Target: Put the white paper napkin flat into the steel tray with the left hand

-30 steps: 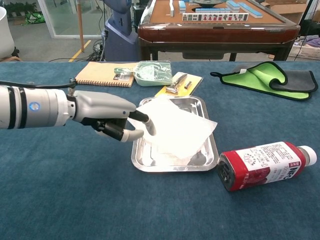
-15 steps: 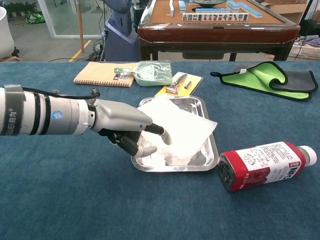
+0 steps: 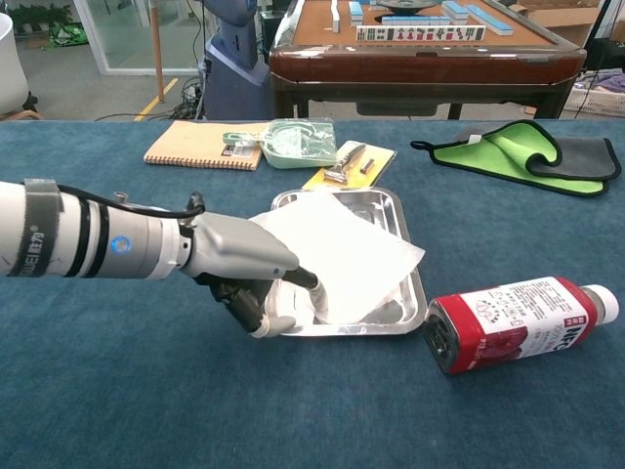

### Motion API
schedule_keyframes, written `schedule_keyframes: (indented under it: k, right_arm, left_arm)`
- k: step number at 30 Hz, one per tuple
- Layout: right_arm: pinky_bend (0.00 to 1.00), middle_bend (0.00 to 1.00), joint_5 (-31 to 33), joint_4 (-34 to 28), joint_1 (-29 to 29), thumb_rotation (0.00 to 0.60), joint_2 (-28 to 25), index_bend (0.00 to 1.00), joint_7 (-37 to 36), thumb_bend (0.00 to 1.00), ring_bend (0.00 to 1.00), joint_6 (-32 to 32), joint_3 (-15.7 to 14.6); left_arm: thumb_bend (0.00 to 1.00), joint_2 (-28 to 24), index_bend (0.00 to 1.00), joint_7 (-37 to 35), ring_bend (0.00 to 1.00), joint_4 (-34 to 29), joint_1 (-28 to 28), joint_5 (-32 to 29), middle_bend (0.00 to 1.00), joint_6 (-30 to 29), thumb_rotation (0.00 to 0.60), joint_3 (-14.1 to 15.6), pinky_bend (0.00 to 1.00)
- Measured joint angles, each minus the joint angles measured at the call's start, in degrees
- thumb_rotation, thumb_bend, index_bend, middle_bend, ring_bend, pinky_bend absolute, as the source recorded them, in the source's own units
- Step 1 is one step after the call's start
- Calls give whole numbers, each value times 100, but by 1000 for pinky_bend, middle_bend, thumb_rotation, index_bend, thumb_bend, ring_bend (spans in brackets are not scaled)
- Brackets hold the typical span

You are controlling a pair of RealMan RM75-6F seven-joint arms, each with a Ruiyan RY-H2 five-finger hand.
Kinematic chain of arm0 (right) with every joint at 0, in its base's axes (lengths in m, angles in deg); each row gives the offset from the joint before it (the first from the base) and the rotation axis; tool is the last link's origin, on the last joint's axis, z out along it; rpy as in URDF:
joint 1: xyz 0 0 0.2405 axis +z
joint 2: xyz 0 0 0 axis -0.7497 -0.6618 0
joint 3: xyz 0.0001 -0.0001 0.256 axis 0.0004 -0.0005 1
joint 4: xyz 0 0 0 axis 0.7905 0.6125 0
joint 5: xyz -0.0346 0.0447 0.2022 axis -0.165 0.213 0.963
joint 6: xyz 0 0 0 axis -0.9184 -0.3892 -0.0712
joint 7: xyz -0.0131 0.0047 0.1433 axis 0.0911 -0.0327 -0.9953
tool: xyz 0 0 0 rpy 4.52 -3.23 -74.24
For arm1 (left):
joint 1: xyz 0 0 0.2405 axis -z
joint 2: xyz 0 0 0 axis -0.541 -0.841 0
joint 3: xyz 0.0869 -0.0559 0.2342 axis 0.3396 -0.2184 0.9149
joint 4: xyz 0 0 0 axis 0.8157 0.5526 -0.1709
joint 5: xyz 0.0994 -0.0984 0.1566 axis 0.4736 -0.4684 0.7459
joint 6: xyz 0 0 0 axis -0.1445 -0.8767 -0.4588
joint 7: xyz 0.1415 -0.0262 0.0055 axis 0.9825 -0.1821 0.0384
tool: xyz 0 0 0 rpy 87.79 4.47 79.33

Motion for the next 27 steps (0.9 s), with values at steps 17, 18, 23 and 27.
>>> schedule_keyframes:
  k: [17,18,23,27]
  right_arm:
    - [143,208,-51,-58,21,600,16,203,73,51,129,-12,5]
    - [143,208,-54,-65,19,600,15,203,81,50,129,-19,5]
    - [143,208,-59,-89,9,600,12,203,104,50,129,-40,5]
    - [143,208,-64,-94,6,600,9,203,110,51,129,-51,7]
  left_arm:
    - [469,-349,215,488,949,-205,5,-69,1000,-318,244,366,1000]
    - [469,-359,215,507,949,-208,9,-84,1000,-321,243,377,1000]
    - [468,-379,215,618,941,-195,13,-116,1000,-397,252,425,1000]
    - [468,-431,216,697,936,-222,13,-169,1000,-427,260,462,1000]
